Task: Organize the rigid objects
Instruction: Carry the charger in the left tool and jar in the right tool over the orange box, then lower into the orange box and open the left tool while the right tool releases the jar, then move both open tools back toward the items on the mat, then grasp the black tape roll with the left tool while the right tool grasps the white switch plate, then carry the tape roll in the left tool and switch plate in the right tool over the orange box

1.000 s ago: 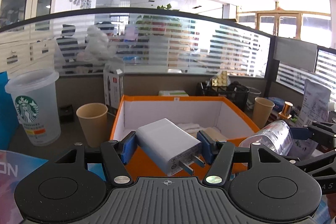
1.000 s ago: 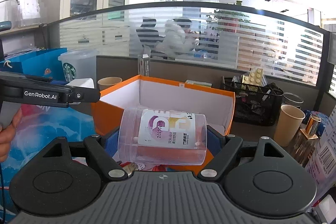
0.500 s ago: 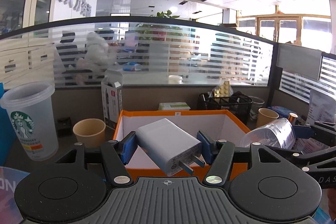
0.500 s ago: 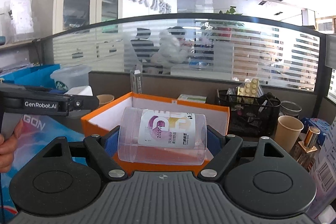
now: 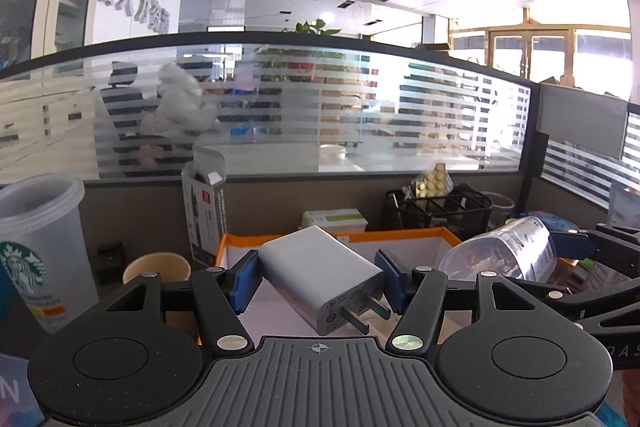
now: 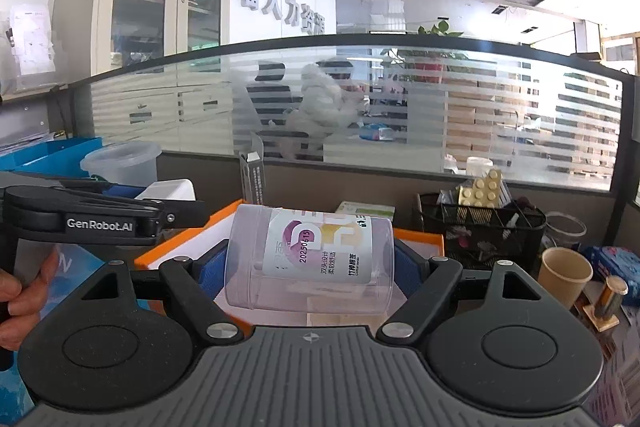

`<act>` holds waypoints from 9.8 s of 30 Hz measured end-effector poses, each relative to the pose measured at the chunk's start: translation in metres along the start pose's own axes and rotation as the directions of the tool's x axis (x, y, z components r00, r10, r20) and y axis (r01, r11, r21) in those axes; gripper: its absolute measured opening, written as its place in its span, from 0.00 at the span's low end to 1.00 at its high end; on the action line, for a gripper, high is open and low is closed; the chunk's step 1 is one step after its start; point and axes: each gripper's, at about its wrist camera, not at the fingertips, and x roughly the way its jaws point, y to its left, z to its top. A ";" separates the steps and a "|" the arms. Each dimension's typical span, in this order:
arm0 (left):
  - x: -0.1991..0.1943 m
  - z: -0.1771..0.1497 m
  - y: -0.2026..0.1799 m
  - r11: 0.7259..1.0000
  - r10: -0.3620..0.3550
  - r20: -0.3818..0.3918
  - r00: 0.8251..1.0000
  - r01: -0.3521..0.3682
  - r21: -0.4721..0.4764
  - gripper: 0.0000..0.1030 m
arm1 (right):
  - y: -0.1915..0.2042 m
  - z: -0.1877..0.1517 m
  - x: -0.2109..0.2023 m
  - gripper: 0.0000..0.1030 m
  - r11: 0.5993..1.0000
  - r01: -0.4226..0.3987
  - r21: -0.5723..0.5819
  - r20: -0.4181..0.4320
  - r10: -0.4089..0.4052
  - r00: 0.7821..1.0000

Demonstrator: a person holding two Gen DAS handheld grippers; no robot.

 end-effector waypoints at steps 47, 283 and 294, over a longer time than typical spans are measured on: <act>0.119 -0.022 0.024 0.998 0.044 -0.200 0.979 -0.053 -0.038 0.59 | -0.038 -0.003 0.135 0.77 0.998 0.027 0.061 -0.227 -0.012 0.974; -0.082 -0.058 0.006 1.000 -0.029 -0.059 0.998 0.029 0.006 0.52 | -0.014 -0.061 -0.082 0.93 0.989 0.118 0.084 -0.077 -0.112 0.991; -0.060 -0.032 -0.001 0.999 -0.038 -0.038 0.999 0.039 0.017 0.52 | -0.001 -0.029 -0.062 0.93 0.997 0.062 0.050 -0.023 -0.061 0.998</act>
